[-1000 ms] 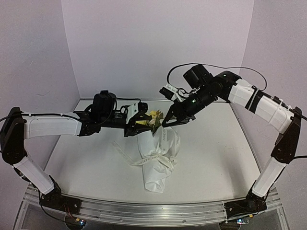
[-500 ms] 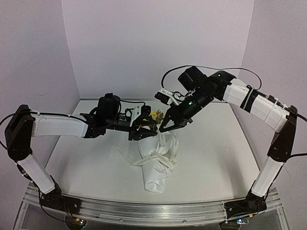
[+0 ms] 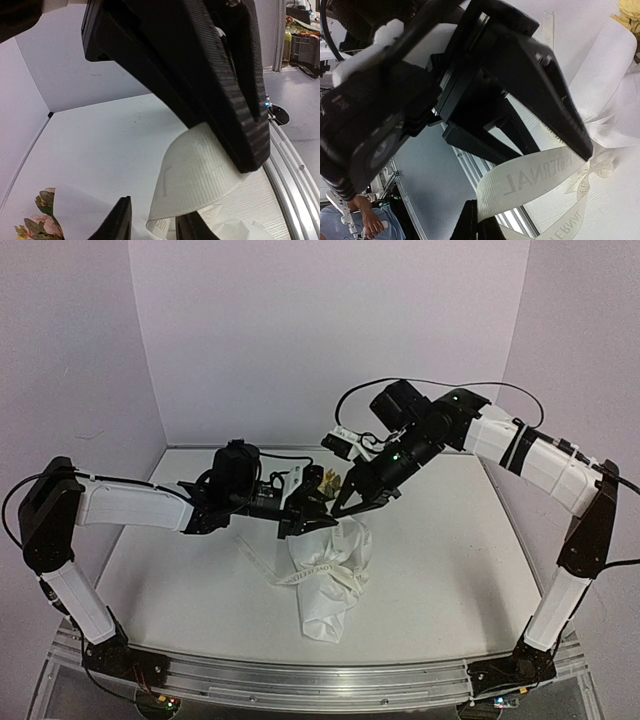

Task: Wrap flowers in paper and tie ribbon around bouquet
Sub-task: Cross the half-tied ribbon with the folded bouquet.

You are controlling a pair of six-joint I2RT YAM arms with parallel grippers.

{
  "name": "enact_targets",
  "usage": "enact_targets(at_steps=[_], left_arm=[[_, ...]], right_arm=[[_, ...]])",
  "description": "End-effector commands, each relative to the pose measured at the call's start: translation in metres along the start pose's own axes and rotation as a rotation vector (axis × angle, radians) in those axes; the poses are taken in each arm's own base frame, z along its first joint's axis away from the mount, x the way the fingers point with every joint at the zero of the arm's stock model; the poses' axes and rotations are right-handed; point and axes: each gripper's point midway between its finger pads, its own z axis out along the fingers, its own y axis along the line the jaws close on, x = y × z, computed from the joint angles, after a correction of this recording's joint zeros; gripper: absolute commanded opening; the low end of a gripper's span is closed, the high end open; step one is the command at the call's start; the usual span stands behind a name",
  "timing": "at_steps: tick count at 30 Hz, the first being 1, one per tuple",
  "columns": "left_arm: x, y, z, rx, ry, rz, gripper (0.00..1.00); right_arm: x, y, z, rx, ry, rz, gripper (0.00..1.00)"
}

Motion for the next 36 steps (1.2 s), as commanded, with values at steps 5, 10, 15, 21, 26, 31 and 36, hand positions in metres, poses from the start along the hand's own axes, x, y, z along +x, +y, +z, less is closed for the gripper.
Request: enact_targets(at_steps=[5, 10, 15, 21, 26, 31, 36], left_arm=[[-0.029, 0.02, 0.003, -0.078, -0.073, 0.006, 0.02], [-0.026, 0.057, -0.002, -0.251, -0.004, -0.137, 0.0], [-0.01, 0.092, -0.017, -0.445, 0.093, -0.294, 0.0], [-0.014, 0.095, -0.048, -0.571, 0.1, -0.349, 0.0], [-0.021, 0.093, -0.072, -0.651, 0.099, -0.37, 0.0], [-0.02, 0.089, -0.081, -0.675, 0.107, -0.413, 0.0], [-0.017, 0.086, -0.087, -0.688, 0.114, -0.432, 0.0]], right_arm=[[0.012, -0.014, -0.004, 0.095, -0.004, -0.008, 0.22], [0.024, -0.054, -0.015, 0.317, -0.057, 0.017, 0.48], [0.039, -0.083, -0.015, 0.413, -0.15, 0.072, 0.56], [0.065, -0.108, 0.016, 0.382, -0.199, 0.102, 0.58], [0.069, -0.117, 0.046, 0.38, -0.22, 0.046, 0.55], [0.073, -0.124, 0.073, 0.379, -0.215, -0.01, 0.51], [0.086, -0.131, 0.082, 0.42, -0.199, -0.043, 0.49]])
